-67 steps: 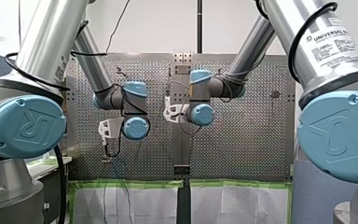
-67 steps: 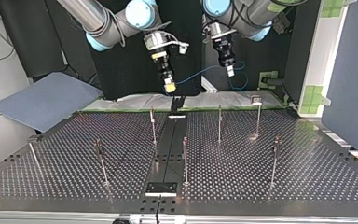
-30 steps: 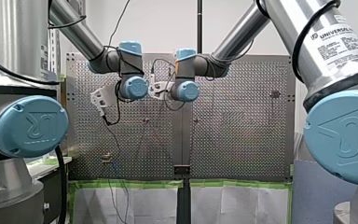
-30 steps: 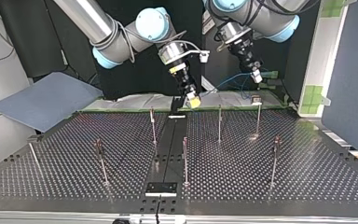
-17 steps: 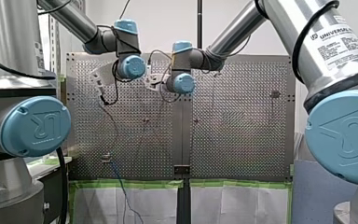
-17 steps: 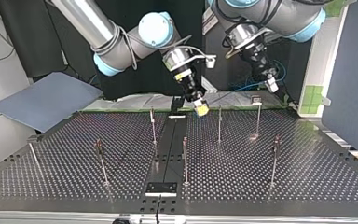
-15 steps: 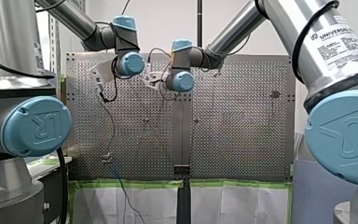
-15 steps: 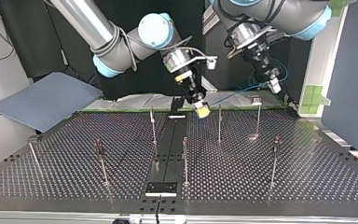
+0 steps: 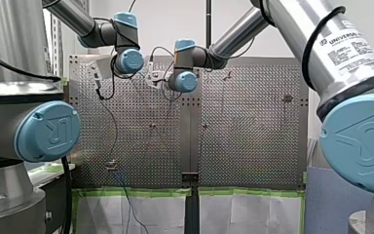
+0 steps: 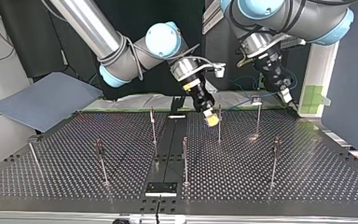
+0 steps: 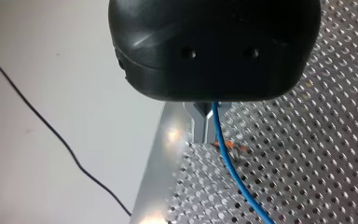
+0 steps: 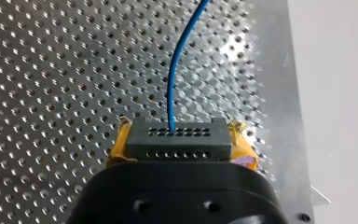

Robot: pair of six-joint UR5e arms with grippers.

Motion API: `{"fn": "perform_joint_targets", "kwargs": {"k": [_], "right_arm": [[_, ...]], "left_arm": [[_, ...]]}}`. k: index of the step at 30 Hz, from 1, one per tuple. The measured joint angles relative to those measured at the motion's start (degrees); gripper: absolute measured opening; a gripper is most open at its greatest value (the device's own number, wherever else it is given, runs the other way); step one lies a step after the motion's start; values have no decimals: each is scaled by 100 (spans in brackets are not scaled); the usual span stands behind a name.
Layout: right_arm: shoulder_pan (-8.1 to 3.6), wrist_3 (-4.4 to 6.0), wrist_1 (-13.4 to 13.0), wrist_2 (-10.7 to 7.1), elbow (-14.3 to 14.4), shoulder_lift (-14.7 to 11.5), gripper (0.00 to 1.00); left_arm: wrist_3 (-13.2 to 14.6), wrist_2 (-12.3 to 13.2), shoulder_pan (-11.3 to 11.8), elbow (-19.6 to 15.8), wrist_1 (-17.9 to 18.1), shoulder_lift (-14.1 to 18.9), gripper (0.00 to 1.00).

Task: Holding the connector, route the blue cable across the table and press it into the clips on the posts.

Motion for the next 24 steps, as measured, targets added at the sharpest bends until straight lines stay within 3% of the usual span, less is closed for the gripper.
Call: {"fn": "perform_joint_targets", "kwargs": {"k": [8, 15, 24], "right_arm": [[49, 114, 132, -9, -398, 127, 0], [39, 136, 338, 2, -769, 180, 0], [8, 142, 506, 31, -1022, 346, 0]], "left_arm": [[351, 359, 359, 21, -355, -159, 0], [671, 688, 688, 190, -412, -467, 0], [676, 1149, 1149, 612, -341, -824, 0]]}}
